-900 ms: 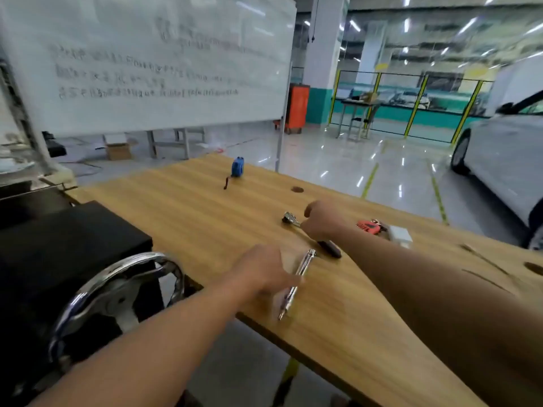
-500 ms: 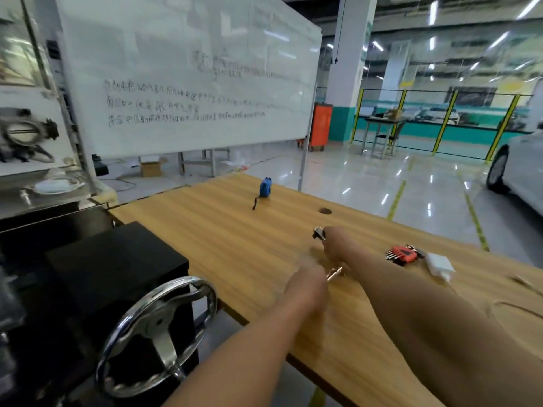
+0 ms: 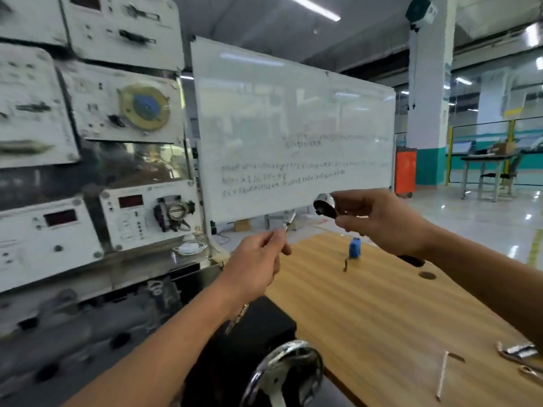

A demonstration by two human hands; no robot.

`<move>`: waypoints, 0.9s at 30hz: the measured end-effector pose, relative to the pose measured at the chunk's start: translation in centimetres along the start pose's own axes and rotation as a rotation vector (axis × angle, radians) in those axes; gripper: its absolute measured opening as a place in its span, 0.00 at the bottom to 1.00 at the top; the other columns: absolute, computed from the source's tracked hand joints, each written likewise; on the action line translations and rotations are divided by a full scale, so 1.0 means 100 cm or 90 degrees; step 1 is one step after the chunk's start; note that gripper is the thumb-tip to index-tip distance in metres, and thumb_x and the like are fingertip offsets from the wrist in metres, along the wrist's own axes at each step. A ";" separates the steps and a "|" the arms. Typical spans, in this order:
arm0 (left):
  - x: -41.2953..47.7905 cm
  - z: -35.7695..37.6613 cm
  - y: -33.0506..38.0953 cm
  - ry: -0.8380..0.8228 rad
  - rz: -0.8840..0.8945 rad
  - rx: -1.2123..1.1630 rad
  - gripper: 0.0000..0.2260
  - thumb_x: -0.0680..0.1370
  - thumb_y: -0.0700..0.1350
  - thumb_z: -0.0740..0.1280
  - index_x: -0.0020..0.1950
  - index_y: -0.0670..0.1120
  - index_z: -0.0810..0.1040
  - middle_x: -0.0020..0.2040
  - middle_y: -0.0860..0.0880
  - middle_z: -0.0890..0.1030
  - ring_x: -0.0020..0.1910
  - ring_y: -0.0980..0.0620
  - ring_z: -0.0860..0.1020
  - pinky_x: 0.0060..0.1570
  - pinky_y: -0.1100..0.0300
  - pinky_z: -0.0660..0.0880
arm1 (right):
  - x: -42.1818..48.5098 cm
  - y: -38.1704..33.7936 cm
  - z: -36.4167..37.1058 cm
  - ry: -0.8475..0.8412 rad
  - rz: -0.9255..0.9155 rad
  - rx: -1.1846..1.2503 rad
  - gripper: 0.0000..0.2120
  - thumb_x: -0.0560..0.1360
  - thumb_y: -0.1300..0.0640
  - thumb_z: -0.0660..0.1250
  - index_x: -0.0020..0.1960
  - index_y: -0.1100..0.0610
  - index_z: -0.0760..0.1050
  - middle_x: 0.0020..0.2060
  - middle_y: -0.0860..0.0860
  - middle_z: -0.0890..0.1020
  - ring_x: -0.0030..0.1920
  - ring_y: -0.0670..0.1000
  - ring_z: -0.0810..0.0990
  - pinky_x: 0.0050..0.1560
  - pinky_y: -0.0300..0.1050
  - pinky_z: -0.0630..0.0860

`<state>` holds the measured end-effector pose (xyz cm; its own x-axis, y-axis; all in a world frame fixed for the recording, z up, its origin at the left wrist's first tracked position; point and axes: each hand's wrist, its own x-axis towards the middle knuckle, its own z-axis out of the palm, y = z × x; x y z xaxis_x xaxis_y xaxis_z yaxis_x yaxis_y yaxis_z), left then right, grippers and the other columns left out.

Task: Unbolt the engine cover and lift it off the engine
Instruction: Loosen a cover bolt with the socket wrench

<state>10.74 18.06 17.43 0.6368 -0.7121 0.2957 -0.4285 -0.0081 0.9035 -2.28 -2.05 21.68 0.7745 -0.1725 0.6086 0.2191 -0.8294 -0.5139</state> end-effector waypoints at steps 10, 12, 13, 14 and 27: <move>-0.095 -0.116 0.023 0.080 -0.032 0.006 0.17 0.84 0.54 0.56 0.46 0.43 0.74 0.26 0.53 0.62 0.22 0.57 0.59 0.20 0.68 0.57 | 0.051 -0.112 0.109 -0.036 -0.234 0.157 0.22 0.77 0.62 0.70 0.58 0.34 0.75 0.43 0.35 0.82 0.44 0.40 0.80 0.46 0.29 0.73; -0.112 -0.133 0.024 0.074 -0.047 -0.006 0.17 0.81 0.58 0.57 0.46 0.45 0.75 0.27 0.54 0.63 0.24 0.56 0.58 0.21 0.66 0.55 | 0.054 -0.127 0.124 -0.033 -0.266 0.174 0.23 0.77 0.62 0.70 0.57 0.32 0.75 0.45 0.35 0.83 0.44 0.39 0.80 0.45 0.27 0.72; -0.119 -0.142 0.024 0.071 -0.053 -0.020 0.17 0.80 0.59 0.58 0.46 0.46 0.75 0.27 0.54 0.63 0.24 0.56 0.58 0.21 0.65 0.55 | 0.056 -0.133 0.131 -0.030 -0.285 0.174 0.24 0.77 0.62 0.70 0.58 0.33 0.74 0.46 0.34 0.83 0.44 0.38 0.80 0.44 0.27 0.72; -0.126 -0.150 0.024 0.065 -0.058 -0.043 0.17 0.79 0.59 0.58 0.45 0.47 0.76 0.27 0.54 0.63 0.24 0.56 0.57 0.21 0.65 0.55 | 0.057 -0.140 0.138 -0.028 -0.302 0.173 0.23 0.76 0.62 0.70 0.59 0.35 0.75 0.45 0.34 0.82 0.42 0.37 0.80 0.44 0.26 0.72; -0.176 -0.229 0.029 -0.226 -0.060 -0.446 0.18 0.78 0.60 0.58 0.36 0.49 0.71 0.26 0.54 0.57 0.20 0.57 0.53 0.19 0.69 0.49 | 0.076 -0.225 0.180 -0.015 -0.577 0.158 0.20 0.77 0.66 0.69 0.67 0.55 0.74 0.50 0.47 0.82 0.48 0.43 0.79 0.50 0.35 0.75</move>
<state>12.98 46.62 22.00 0.3573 -0.9128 0.1977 0.1961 0.2803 0.9397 9.37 24.86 26.95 0.2586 0.4967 0.8285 0.8627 -0.5047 0.0333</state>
